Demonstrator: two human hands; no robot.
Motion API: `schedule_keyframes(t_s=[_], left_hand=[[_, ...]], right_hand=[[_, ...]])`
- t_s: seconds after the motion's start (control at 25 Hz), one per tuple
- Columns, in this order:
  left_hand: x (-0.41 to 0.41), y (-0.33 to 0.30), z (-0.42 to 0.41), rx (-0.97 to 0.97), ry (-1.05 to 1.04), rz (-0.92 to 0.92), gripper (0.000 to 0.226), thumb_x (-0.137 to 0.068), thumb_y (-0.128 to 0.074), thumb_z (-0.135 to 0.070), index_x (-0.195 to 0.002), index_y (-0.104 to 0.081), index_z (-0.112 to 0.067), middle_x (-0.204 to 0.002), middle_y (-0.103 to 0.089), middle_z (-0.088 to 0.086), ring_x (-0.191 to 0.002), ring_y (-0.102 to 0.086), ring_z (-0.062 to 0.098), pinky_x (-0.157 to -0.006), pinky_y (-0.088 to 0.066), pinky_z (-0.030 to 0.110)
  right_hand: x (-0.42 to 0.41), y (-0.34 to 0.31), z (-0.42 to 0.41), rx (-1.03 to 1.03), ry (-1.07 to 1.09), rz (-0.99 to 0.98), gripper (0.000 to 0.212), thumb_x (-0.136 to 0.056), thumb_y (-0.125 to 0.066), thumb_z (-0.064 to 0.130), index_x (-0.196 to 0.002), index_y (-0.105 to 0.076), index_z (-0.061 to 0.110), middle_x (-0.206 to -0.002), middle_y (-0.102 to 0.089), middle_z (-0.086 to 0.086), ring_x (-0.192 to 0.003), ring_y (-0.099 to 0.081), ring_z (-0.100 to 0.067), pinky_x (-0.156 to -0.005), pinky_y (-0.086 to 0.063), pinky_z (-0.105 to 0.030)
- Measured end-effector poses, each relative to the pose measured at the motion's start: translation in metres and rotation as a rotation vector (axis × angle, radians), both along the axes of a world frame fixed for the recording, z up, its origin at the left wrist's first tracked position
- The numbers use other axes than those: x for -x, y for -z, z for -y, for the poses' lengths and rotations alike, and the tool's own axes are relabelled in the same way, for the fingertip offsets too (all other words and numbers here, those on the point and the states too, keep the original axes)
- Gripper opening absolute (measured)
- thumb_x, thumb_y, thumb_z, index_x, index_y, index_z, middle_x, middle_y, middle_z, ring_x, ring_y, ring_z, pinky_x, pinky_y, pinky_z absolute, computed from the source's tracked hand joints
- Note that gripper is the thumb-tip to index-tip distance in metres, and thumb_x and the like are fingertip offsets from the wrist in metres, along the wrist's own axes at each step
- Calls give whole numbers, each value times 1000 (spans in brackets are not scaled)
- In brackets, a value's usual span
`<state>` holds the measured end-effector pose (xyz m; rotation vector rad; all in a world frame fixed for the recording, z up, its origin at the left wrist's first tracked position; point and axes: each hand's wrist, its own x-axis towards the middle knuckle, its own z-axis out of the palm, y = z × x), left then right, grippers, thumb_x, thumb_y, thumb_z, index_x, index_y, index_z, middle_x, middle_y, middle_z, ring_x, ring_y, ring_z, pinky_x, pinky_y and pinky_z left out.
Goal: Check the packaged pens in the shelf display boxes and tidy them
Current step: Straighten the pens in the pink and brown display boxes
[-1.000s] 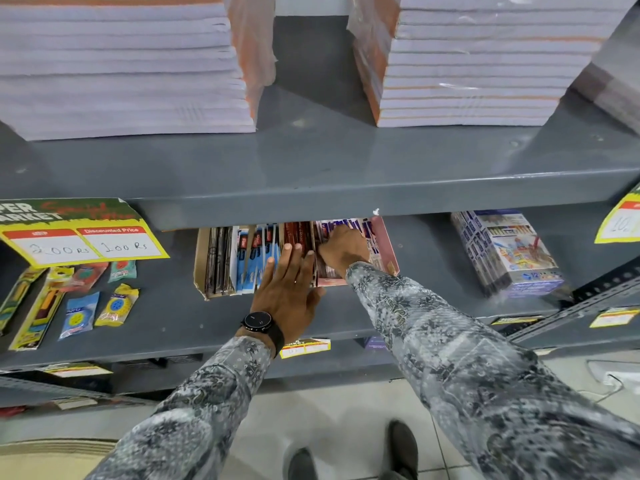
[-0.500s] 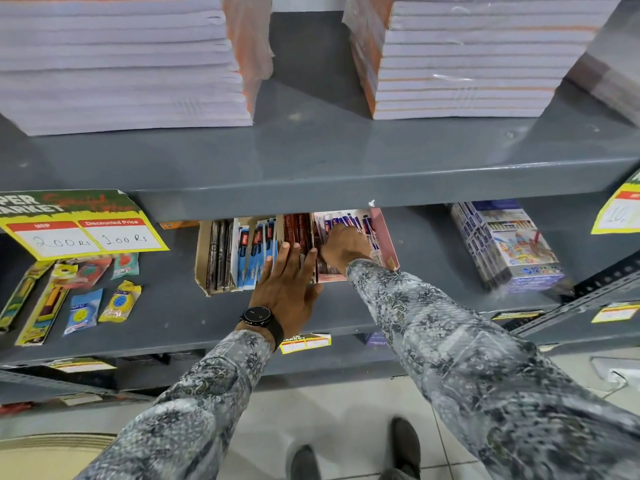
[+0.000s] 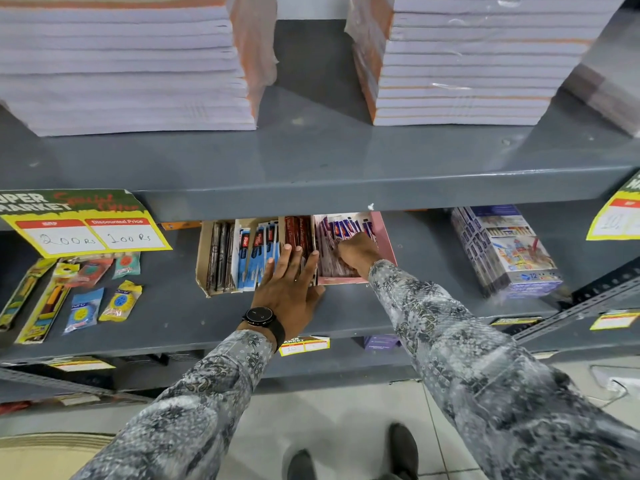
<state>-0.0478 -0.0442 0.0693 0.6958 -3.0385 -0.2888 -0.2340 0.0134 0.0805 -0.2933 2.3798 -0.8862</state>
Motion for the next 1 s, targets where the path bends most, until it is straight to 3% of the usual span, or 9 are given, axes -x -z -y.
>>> schedule_keyframes(t_s=[0.12,0.24,0.48,0.68,0.84,1.0], left_hand=[[-1,1,0,7,2,-3,68,-101,-25,-54,-160,0,-29,-171,-8,5,-157,9,27,-127,-2,50],[-1,2,1,13,2,-16,68,-101,-27,-52,-160,-2,-29,-171,-9,5,-157,8,27,-126,-2,50],[-1,4,0,22,9,-30,68,-102,-29,-50,-160,-3,-27,-170,-11,5,-157,8,26,-126,-3,51],[-1,5,2,28,14,-21,69,-102,-29,-50,-160,-1,-26,-170,-10,5,-157,8,27,-126,-3,51],[-3,5,3,27,20,-25,68,-103,-30,-49,-160,0,-27,-170,-10,5,-157,8,26,-127,-5,53],[-3,6,4,37,25,-20,67,-103,-30,-47,-160,-1,-25,-170,-10,5,-157,7,26,-127,-7,54]], right_hand=[[-4,-4,-7,-67,-35,-146,24,-79,-60,15,-100,-62,4,-96,-68,-12,-86,-64,-33,-75,-55,-36],[-6,-4,-11,-84,-91,-218,33,-74,-62,12,-105,-65,3,-100,-73,-14,-92,-71,-37,-83,-63,-47],[-10,-8,-3,-143,-380,-613,26,-86,-56,12,-105,-73,9,-104,-73,-15,-97,-71,-35,-86,-61,-46],[-14,-3,0,-194,-315,-590,28,-88,-57,10,-112,-68,1,-109,-71,-20,-102,-71,-38,-84,-59,-44],[-13,-10,12,-91,-311,-365,27,-78,-61,13,-101,-69,3,-103,-72,-17,-97,-70,-36,-80,-61,-39],[-16,-8,18,-145,-308,-324,40,-83,-61,8,-121,-61,-3,-119,-68,-21,-108,-67,-39,-88,-60,-45]])
